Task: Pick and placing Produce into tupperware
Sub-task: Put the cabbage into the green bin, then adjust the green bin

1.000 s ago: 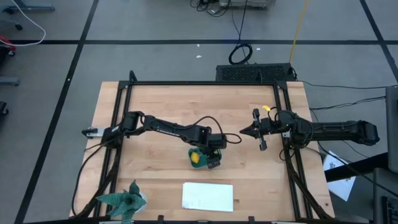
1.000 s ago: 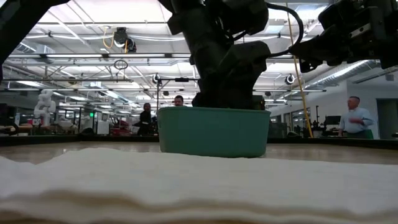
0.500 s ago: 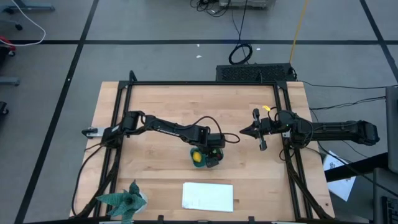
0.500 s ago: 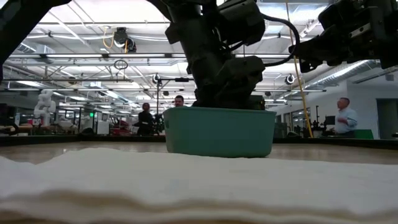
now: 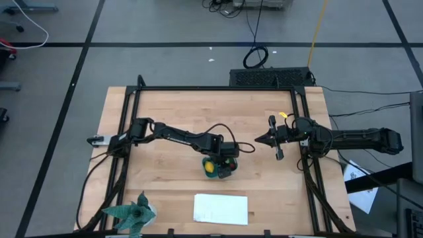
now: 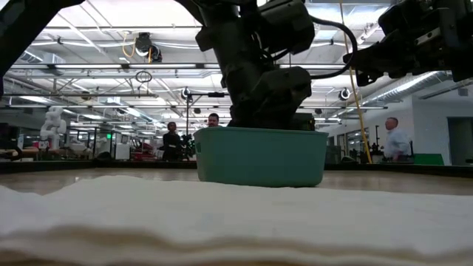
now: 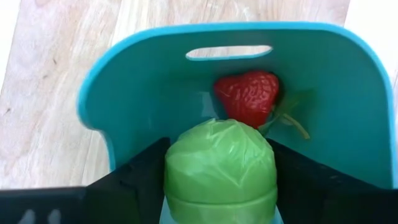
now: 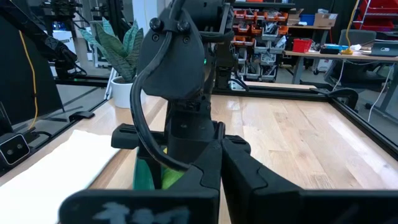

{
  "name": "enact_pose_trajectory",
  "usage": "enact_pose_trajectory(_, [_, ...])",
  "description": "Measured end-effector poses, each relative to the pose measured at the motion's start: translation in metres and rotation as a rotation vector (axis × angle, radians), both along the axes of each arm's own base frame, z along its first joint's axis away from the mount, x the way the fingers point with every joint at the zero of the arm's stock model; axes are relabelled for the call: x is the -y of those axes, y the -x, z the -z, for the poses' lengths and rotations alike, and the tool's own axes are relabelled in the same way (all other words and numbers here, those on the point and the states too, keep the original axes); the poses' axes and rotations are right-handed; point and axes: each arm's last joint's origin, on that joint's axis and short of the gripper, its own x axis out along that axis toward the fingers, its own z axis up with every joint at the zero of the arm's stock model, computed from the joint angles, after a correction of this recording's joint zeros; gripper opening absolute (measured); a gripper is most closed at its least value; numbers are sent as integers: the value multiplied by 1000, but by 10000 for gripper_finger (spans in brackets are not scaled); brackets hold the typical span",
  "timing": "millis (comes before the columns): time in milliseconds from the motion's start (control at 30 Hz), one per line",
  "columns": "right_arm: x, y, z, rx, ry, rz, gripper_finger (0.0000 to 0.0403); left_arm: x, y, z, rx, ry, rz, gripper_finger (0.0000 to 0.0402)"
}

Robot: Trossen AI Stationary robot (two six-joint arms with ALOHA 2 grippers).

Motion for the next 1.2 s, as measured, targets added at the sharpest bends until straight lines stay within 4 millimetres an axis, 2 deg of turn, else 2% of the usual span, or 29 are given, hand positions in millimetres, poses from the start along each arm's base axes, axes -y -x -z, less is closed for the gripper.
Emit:
enact_pose_trajectory(233, [0, 0, 0, 0, 0, 0, 0, 0, 0, 0, 3, -5, 14, 213])
enact_pose_trajectory(300, [0, 0, 0, 0, 0, 0, 0, 0, 0, 0, 5, -5, 14, 229])
enact_pose_trajectory(500, [0, 0, 0, -1, -1, 0, 0, 0, 0, 0, 8, -13, 29, 315])
enact_pose_trajectory(633, [0, 0, 0, -2, -1, 0, 0, 0, 0, 0, 8, -19, 27, 340])
enact_pose_trajectory(1033, [0, 0, 0, -3, -2, 0, 0, 0, 0, 0, 5, -22, 33, 306])
enact_pose_trajectory(1200, [0, 0, 0, -3, -2, 0, 0, 0, 0, 0, 6, -27, 43, 305])
